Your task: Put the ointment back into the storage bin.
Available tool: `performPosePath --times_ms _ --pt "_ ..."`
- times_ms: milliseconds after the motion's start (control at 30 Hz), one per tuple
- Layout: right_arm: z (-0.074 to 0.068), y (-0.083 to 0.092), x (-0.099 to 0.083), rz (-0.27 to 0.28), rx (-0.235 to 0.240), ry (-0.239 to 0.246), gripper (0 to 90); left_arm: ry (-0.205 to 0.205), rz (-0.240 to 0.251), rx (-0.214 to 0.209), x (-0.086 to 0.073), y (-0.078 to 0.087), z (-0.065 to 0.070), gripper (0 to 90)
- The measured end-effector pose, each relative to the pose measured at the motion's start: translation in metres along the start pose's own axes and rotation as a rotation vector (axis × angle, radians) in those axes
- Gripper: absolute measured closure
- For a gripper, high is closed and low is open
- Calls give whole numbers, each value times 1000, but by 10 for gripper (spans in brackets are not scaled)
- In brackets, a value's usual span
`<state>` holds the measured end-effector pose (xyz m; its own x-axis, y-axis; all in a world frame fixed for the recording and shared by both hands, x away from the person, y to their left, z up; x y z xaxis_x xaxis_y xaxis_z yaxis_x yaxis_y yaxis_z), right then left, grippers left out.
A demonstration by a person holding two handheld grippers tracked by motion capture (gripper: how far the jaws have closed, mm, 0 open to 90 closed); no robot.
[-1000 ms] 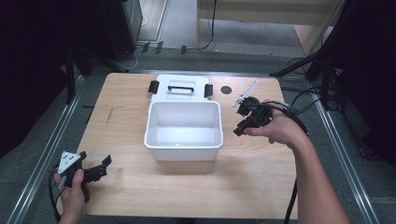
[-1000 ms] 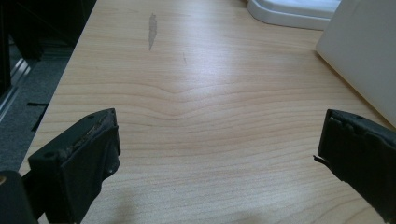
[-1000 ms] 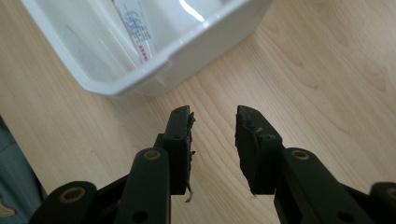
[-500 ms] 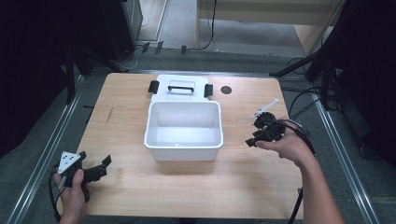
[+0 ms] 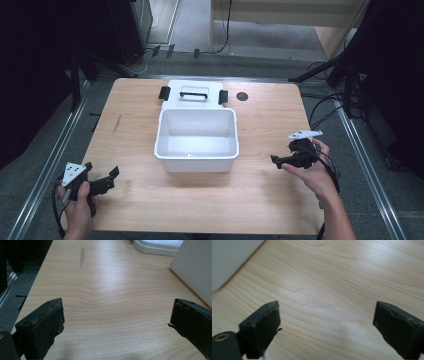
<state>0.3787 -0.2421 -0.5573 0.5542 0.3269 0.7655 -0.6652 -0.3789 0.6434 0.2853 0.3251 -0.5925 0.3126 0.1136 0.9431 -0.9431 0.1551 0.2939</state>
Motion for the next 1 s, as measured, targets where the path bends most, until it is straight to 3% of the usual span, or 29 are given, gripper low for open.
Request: performPosePath --times_ms 100,333,467,533,767,1000 --pt "8 2 -14 74 -41 -60 0 0 -3 -2 0 0 0 0" --pt "30 20 -54 225 -114 -177 0 -1 -2 1 0 0 0 0" --pt "39 35 -75 296 -127 -233 0 -4 -5 3 0 0 0 0" --pt "41 46 -77 344 -125 -267 0 -3 -4 0 0 0 0 0" --pt "43 67 -90 415 -208 -283 0 -6 -10 -8 -1 -1 1 0" --pt "42 61 -91 395 -241 -258 0 -1 -11 -14 -1 -1 1 0"
Point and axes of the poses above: each handheld gripper's, and its own axes: y roughly backward along the jaws, x roughly out of its top, z roughly to its right, the point moved 9 cm from there along -y, roughly forward along the jaws, and after that the axes turned 10 degrees about z, right-handed, at the moved point
